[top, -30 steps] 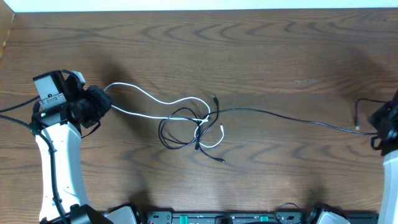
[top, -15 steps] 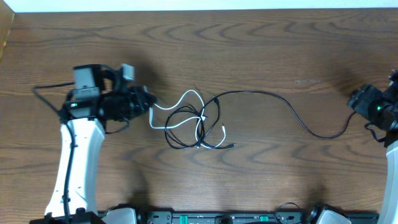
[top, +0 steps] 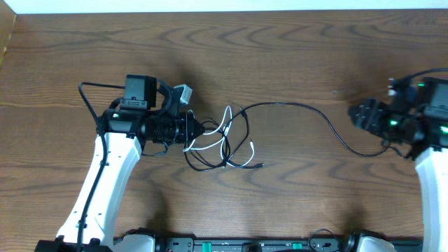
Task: Untangle cables
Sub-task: 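Bring the right gripper back inward along the black cable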
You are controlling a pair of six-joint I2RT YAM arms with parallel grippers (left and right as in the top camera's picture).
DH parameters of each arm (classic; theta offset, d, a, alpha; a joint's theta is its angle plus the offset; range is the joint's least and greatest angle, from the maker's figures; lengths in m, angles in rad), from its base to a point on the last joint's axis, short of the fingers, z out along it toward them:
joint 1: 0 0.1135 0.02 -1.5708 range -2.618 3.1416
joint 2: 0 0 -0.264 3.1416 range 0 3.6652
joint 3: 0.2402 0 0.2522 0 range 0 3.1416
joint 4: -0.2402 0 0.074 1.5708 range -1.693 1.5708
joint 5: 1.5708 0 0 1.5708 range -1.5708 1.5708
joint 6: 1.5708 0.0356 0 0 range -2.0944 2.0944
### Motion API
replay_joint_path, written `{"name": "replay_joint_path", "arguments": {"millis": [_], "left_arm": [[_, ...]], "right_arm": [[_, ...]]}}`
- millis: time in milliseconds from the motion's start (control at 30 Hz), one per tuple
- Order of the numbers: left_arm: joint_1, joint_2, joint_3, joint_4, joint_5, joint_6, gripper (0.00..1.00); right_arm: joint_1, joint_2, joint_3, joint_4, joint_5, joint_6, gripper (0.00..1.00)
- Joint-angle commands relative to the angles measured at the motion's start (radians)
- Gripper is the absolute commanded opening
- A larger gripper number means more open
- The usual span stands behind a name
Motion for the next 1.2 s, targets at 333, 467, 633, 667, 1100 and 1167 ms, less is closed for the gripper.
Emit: {"name": "replay_joint_path", "arguments": {"millis": [333, 467, 633, 667, 1100, 1167], "left_arm": [[-0.002, -0.01, -0.003, -0.016, -0.057, 0.026, 0.08], [-0.002, -0.01, -0.003, -0.015, -0.057, 0.027, 0.08], [-0.002, -0.01, -0.003, -0.016, -0.057, 0.026, 0.08], [-0.002, -0.01, -0.003, -0.016, -0.057, 0.026, 0.08], [-0.002, -0.01, -0.003, -0.036, -0.057, 0.026, 0.08], [-0.002, -0.01, -0.003, -0.042, -0.057, 0.026, 0.08]], "right_arm": [[0.195, 0.26, -0.087, 0.251, -0.018, 0.182, 0.55], [0.219, 0.35, -0.087, 0.348, -0.014, 0.329, 0.49], [0.259, 0.462, -0.087, 0.46, 0.008, 0.572, 0.49], [0.269, 0.483, -0.087, 0.486, 0.008, 0.605, 0.5], [0.348, 0.631, -0.087, 0.702, 0.267, 0.888, 0.57], [0.357, 0.642, -0.087, 0.717, 0.322, 0.926, 0.57]]}}
